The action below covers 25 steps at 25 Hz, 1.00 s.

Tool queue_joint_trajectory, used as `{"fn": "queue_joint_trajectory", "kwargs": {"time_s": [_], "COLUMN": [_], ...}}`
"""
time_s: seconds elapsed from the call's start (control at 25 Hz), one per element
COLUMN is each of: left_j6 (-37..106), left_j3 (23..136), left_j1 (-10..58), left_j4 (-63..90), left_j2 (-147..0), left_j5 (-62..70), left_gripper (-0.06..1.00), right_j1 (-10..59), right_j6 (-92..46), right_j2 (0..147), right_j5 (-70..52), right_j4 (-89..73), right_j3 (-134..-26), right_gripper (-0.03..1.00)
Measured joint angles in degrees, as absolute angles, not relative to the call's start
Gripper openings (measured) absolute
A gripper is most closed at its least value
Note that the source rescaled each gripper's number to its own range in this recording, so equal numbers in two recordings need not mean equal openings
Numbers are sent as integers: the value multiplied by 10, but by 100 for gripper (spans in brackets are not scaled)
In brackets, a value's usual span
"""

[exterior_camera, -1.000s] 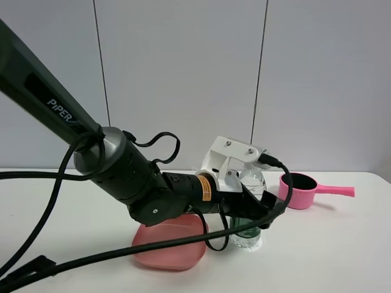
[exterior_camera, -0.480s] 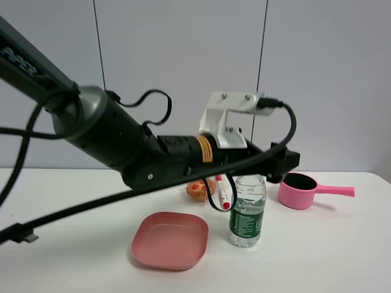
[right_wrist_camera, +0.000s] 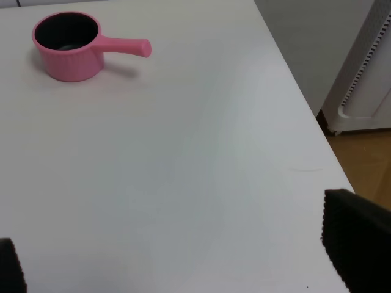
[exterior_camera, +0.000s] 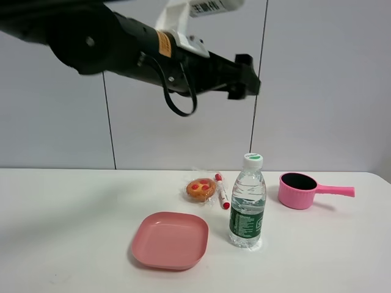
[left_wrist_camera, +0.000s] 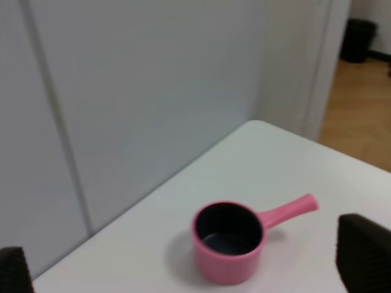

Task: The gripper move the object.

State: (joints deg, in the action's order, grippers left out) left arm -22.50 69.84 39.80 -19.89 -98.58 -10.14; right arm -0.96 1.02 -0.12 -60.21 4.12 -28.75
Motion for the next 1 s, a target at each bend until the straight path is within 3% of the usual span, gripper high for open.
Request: {"fn": "queue_joint_trajectory", "kwargs": {"time_s": [0.64,0.8,1.0], "left_j6": [-203,-189,-174], "left_j3": [698,671,575], "left_j1": [113,68,14], "left_j4": [-200,-202,-202], "left_j2": [-792,-708,-570], "left_j5": [366,394,330], "left_gripper": [100,100,100], "right_j1": [-10,-10,-10], "right_j6": [10,10,10], "right_j2": [-1,-1,-1], "right_j5": [-602,-602,-602], "right_j4": [41,41,41], "right_j3": [-287,-287,-287], "right_gripper": [100,100,100]}}
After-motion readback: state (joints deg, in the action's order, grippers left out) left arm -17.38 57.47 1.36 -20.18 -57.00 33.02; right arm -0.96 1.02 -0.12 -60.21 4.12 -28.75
